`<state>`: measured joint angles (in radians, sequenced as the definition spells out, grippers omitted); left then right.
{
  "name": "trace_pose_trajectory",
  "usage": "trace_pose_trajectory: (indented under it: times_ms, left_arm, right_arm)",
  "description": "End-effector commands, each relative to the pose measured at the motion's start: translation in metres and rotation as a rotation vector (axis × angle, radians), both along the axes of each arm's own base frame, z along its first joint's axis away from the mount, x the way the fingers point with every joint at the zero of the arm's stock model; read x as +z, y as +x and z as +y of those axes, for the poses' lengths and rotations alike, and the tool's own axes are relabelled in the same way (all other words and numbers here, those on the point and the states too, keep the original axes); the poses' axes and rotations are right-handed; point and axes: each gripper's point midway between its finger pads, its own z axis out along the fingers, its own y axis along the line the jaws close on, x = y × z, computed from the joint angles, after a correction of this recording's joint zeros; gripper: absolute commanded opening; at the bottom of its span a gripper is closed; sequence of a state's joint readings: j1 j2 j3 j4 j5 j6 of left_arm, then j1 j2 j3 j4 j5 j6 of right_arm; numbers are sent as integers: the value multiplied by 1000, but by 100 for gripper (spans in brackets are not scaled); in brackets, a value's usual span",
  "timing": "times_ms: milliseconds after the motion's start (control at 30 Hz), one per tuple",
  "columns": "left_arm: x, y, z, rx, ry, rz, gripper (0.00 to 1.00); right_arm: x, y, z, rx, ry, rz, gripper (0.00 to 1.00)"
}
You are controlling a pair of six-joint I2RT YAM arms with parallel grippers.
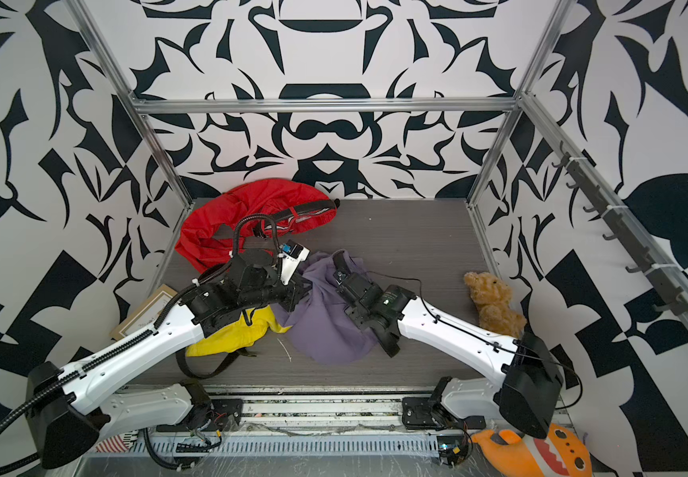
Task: Remove the belt from the trousers
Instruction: Adjust the trousers at the center of the board.
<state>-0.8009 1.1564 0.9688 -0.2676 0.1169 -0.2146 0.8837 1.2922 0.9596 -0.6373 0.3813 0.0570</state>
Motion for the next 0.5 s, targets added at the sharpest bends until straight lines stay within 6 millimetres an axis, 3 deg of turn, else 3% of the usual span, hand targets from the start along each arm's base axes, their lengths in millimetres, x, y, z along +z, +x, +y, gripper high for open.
trace_pose_trajectory:
  times_ms: [0,67,167,333,433,467]
  left_arm:
    - [43,1,-3,1,-102,-72,0]
    - [37,2,-1,11,-88,-66,0]
    - [20,7,9,65,-33,-50,0]
    - [-16,23,40,231,151,-6,0]
    - [-14,28,52,286,197,-11,64]
    - [-4,29,52,294,172,-32,77]
  right_arm:
    - [18,18,11,1,62,-126,53]
    - [24,21,14,29,71,-155,36]
    - [32,19,17,106,58,-160,20]
    - [62,7,15,241,157,-140,13]
    - [90,1,13,307,238,-128,11]
    - [100,1,12,324,252,-125,11]
